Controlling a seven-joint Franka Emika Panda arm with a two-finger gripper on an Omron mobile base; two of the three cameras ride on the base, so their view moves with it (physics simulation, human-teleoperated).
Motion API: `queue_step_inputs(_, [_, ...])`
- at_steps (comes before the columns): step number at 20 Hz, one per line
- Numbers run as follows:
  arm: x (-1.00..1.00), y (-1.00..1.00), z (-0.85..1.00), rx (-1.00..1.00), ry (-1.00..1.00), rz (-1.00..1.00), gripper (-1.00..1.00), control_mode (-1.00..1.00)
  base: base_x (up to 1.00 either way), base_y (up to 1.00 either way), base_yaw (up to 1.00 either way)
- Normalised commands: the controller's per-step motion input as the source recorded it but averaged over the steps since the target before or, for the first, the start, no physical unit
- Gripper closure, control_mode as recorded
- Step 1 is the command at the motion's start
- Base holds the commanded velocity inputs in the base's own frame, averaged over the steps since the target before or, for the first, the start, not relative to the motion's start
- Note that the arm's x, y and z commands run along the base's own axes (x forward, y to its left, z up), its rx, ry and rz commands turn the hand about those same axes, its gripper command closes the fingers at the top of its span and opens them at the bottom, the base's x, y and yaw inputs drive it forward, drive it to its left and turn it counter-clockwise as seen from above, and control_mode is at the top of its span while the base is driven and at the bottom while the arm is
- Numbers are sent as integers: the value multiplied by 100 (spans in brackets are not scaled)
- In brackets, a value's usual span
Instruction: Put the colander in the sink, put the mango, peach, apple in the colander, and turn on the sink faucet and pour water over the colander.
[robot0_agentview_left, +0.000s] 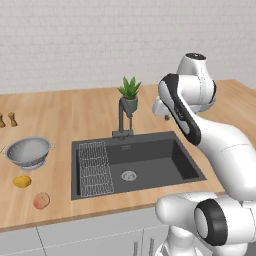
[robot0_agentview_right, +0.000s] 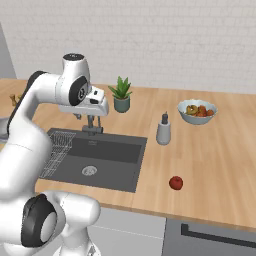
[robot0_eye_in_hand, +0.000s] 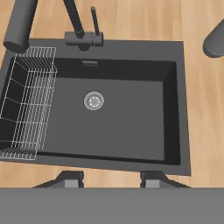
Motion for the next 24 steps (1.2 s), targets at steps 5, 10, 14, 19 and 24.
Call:
queue_step_inputs(5, [0, 5, -1, 0, 2, 1, -100, -100, 0, 0, 0])
queue_step_inputs(10, [0, 86, -31, 1, 26, -2, -100, -100, 0, 0, 0])
queue_step_inputs(14, [1, 100, -47, -2, 23, -3, -100, -100, 0, 0, 0])
queue_step_inputs(19, [16, 100, -51, -3, 16, -3, -100, -100, 0, 0, 0])
queue_step_inputs(24, [21, 100, -38, -2, 9, -6, -100, -100, 0, 0, 0])
